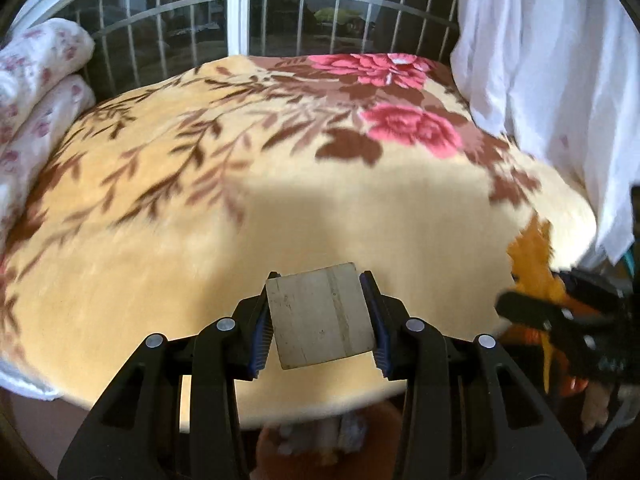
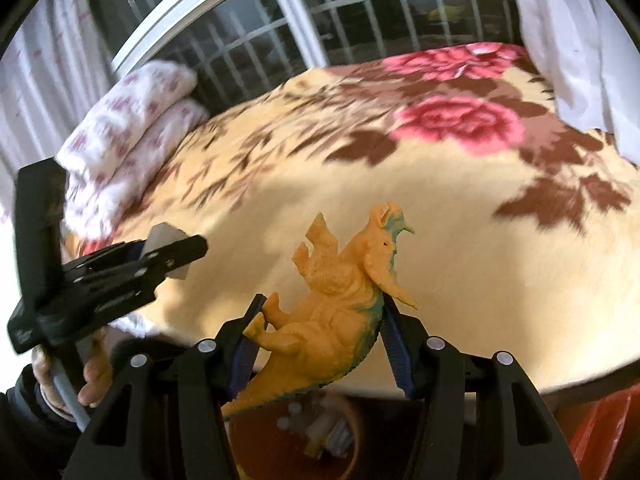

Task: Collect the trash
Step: 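Carry dinosaur and block over the orange bucket and open both tools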

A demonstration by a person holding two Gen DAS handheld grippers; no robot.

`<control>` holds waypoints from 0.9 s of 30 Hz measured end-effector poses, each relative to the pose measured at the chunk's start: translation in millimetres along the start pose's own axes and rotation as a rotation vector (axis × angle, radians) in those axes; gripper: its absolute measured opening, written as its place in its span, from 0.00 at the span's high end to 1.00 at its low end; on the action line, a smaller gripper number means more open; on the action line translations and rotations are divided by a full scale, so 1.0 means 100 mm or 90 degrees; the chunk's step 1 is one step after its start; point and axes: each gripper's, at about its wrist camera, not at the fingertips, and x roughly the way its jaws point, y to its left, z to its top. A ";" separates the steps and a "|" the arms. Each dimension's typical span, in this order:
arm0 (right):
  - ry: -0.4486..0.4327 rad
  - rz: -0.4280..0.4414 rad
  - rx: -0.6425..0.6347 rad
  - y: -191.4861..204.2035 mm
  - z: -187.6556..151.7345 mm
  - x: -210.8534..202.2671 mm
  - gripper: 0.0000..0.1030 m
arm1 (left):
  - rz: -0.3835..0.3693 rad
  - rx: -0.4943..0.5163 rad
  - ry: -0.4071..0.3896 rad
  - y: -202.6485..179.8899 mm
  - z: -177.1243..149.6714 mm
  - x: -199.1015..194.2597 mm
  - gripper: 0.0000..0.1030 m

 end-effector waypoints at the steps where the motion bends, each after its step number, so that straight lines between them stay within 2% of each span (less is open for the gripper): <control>1: 0.008 0.003 -0.007 0.08 -0.10 0.00 0.47 | 0.003 0.004 0.001 0.00 -0.12 -0.07 0.62; 6: 0.043 0.019 -0.036 0.40 -0.52 -0.01 0.47 | 0.010 0.013 0.023 0.02 -0.70 -0.27 0.62; 12: 0.103 0.013 -0.083 0.60 -1.04 0.08 0.47 | 0.007 0.013 0.103 0.10 -1.26 -0.08 0.62; 18: 0.184 -0.014 -0.096 0.54 -1.41 0.40 0.47 | 0.014 0.005 0.177 0.20 -1.56 0.31 0.62; 24: 0.233 -0.008 -0.104 0.52 -1.51 0.68 0.46 | 0.006 0.018 0.218 0.17 -1.65 0.53 0.61; 25: 0.249 -0.008 -0.112 0.53 -1.52 0.74 0.42 | 0.010 0.024 0.221 0.15 -1.65 0.54 0.57; 26: 0.255 -0.010 -0.115 0.53 -1.53 0.78 0.38 | 0.018 0.028 0.226 0.14 -1.65 0.56 0.37; 27: 0.260 -0.011 -0.114 0.52 -1.54 0.80 0.32 | 0.031 0.032 0.227 0.14 -1.66 0.57 0.28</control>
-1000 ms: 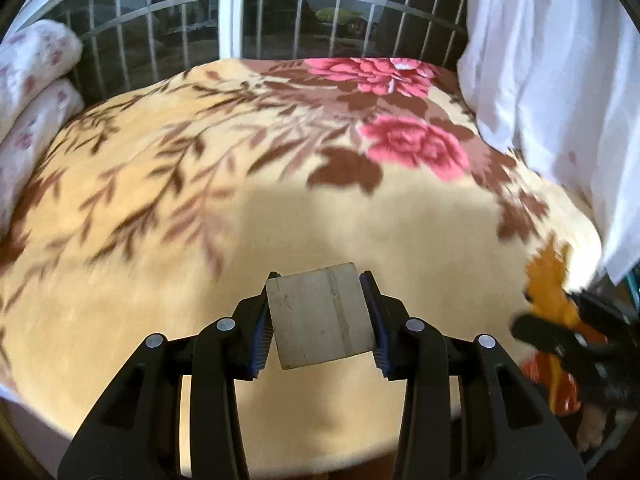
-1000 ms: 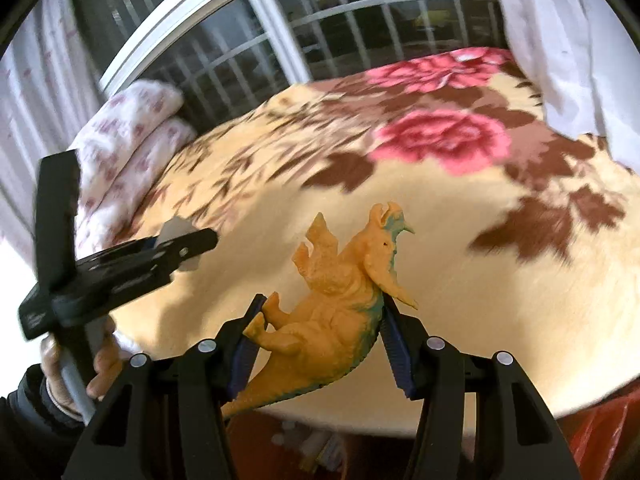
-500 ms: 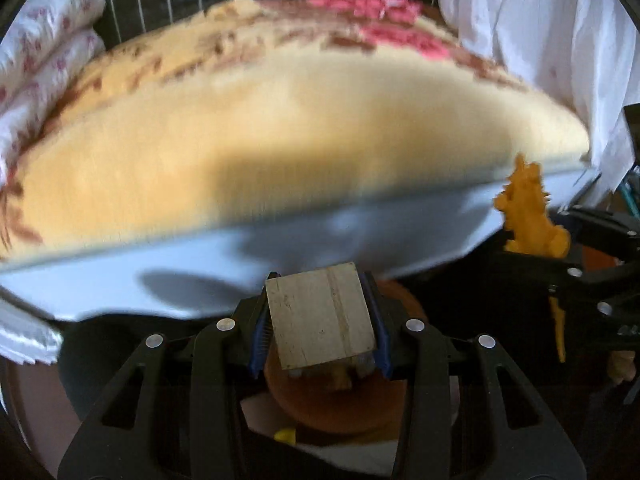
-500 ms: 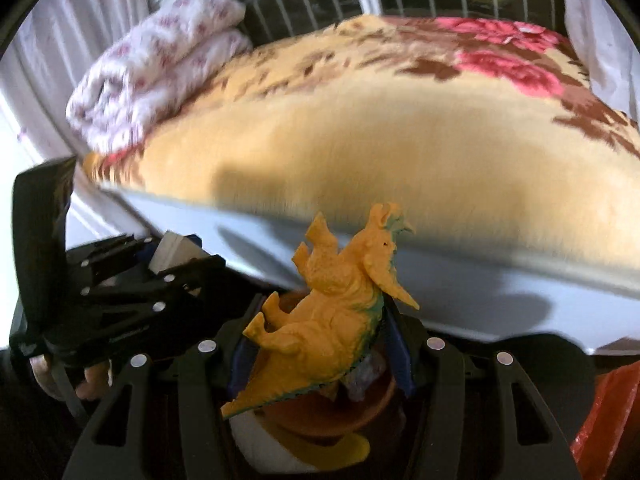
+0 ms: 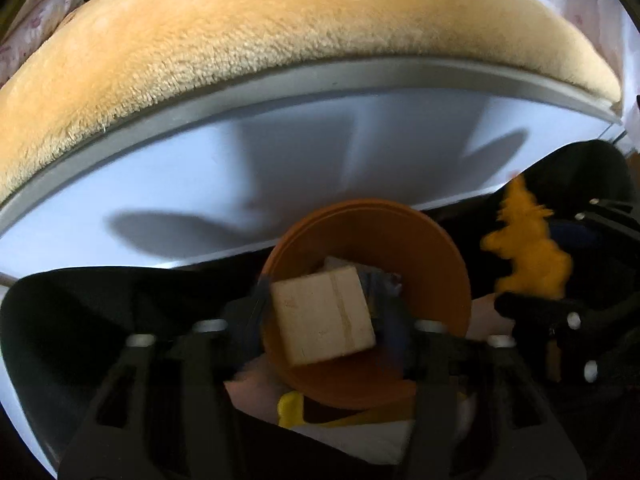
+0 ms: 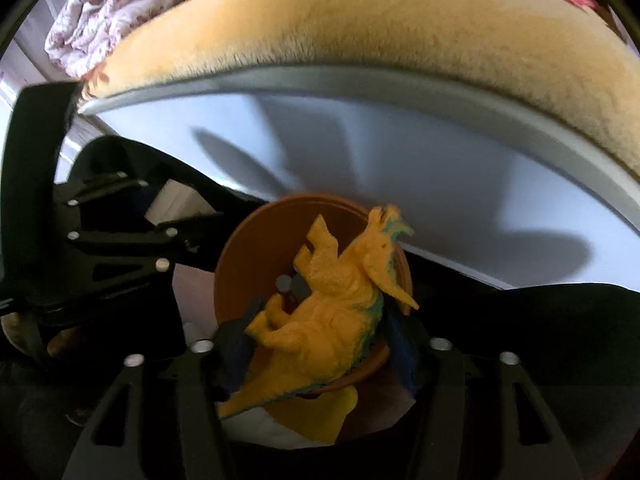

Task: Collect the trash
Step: 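Carry dinosaur and block over the orange bucket and open both tools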

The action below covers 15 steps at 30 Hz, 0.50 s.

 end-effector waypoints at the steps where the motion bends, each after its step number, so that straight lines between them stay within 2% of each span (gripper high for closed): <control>1: 0.002 0.000 0.003 -0.01 0.01 0.02 0.32 | 0.006 -0.002 -0.006 0.00 0.00 -0.01 0.20; 13: -0.040 -0.018 0.050 -0.36 -0.03 -0.35 0.32 | 0.001 -0.012 -0.020 0.06 0.04 -0.12 0.20; 15: -0.056 -0.024 0.053 -0.34 -0.04 -0.46 0.27 | -0.003 -0.015 -0.032 0.08 0.10 -0.23 0.20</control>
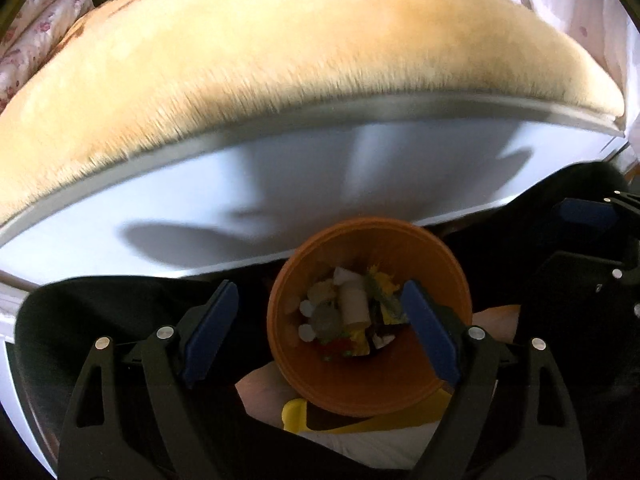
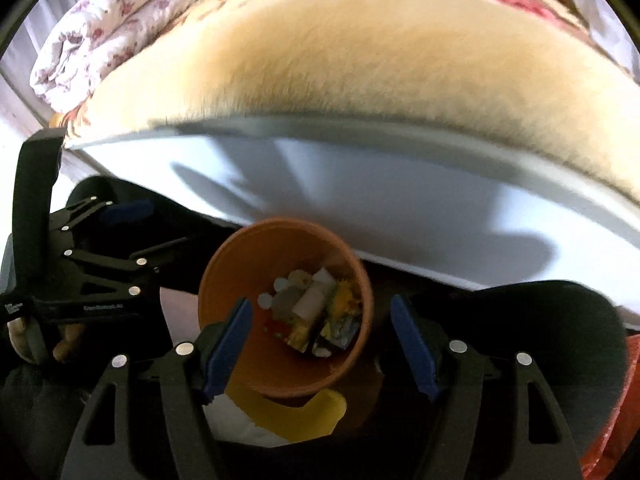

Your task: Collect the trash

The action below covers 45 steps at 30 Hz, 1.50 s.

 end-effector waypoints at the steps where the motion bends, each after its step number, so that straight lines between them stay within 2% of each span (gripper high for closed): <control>1: -0.015 -0.005 0.001 0.00 0.02 -0.09 0.24 | 0.001 -0.003 -0.011 0.02 0.03 -0.06 0.20; 5: -0.091 -0.026 0.000 -0.01 0.17 -0.43 0.12 | 0.007 -0.006 -0.080 0.12 0.20 -0.43 0.18; 7: -0.142 -0.041 0.002 -0.03 0.32 -0.65 0.05 | 0.016 -0.008 -0.144 0.18 0.33 -0.70 0.12; 11: -0.244 -0.090 0.007 -0.13 0.78 -1.00 0.05 | 0.055 -0.013 -0.262 0.27 0.74 -1.08 0.09; 15: -0.336 -0.163 0.043 -0.28 1.31 -1.13 0.05 | 0.058 -0.049 -0.321 0.36 1.23 -1.12 0.08; 16: -0.367 -0.193 0.049 -0.34 1.49 -1.12 0.05 | 0.057 -0.059 -0.328 0.39 1.40 -1.10 0.08; 19: -0.404 -0.243 0.067 -0.48 1.87 -0.94 0.05 | 0.065 -0.075 -0.331 0.44 1.80 -0.91 0.08; 21: -0.394 -0.250 0.088 -0.60 2.04 -0.77 0.05 | 0.077 -0.077 -0.323 0.45 2.00 -0.73 0.08; 23: -0.352 -0.228 0.124 -0.75 2.17 -0.49 0.05 | 0.082 -0.084 -0.302 0.50 2.15 -0.55 0.08; 26: -0.333 -0.199 0.158 -0.83 2.14 -0.30 0.05 | 0.072 -0.094 -0.280 0.56 2.19 -0.38 0.08; 29: -0.314 -0.204 0.157 -0.86 2.12 -0.12 0.05 | 0.077 -0.093 -0.264 0.62 2.24 -0.21 0.08; 31: -0.295 -0.198 0.156 -0.88 2.15 -0.05 0.05 | 0.081 -0.101 -0.248 0.67 2.26 -0.09 0.08; 36: -0.266 -0.200 0.154 -0.89 2.17 0.09 0.05 | 0.048 -0.136 -0.219 0.78 2.26 0.06 0.08; 45: -0.264 -0.203 0.154 -0.89 2.16 0.10 0.05 | 0.052 -0.139 -0.215 0.78 2.27 0.09 0.08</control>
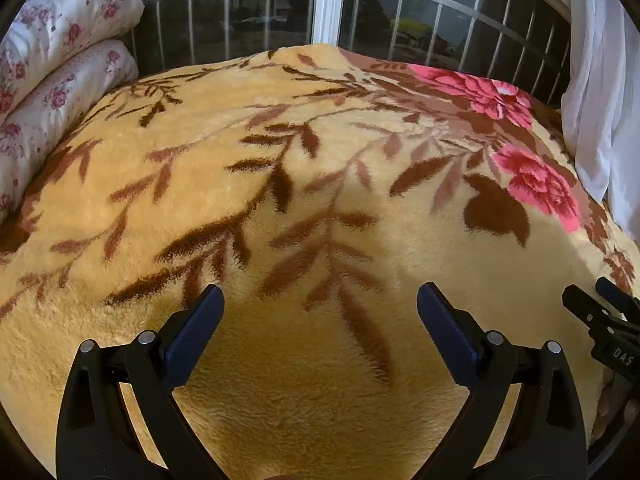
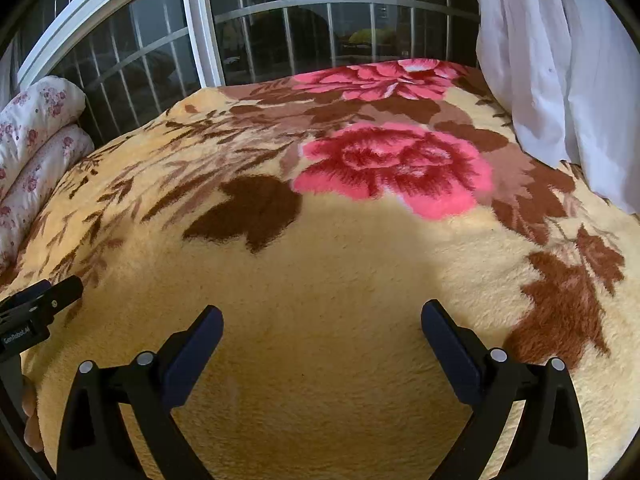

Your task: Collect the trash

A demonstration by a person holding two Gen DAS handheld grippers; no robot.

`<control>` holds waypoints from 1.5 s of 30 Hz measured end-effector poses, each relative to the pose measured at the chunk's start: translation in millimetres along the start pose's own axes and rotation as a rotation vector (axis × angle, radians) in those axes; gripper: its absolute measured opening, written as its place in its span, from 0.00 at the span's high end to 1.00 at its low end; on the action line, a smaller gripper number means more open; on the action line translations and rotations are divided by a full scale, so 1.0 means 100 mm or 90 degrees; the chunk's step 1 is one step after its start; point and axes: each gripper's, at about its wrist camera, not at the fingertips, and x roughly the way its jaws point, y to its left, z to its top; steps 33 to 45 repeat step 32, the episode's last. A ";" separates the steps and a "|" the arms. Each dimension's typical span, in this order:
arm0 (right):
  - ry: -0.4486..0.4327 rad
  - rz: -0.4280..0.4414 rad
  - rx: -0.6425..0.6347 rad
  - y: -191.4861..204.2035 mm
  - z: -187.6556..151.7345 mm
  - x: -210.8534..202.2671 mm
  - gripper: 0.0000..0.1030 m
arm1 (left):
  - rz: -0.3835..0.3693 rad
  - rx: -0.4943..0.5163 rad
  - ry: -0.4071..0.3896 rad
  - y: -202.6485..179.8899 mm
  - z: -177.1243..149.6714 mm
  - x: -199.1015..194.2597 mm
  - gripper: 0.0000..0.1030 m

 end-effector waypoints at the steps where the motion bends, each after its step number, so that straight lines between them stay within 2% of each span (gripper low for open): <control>1: 0.000 -0.001 -0.001 0.00 0.00 0.00 0.05 | 0.001 0.002 0.000 -0.01 0.00 0.00 0.08; 14: 0.003 0.001 0.002 0.00 0.00 0.01 0.05 | 0.003 0.012 0.006 -0.02 0.00 0.03 0.08; 21: 0.005 0.002 0.004 -0.01 0.00 0.02 0.05 | 0.029 0.046 -0.033 -0.11 -0.01 -0.05 0.08; 26: 0.008 0.003 0.007 -0.01 -0.01 0.02 0.05 | 0.042 0.041 -0.018 -0.11 -0.01 -0.01 0.08; 30: 0.010 0.002 0.007 -0.01 -0.02 0.03 0.05 | 0.023 0.037 0.003 -0.09 -0.01 0.03 0.08; 45: 0.010 0.000 0.007 0.00 -0.02 0.03 0.05 | 0.024 0.039 -0.001 -0.10 -0.03 0.01 0.08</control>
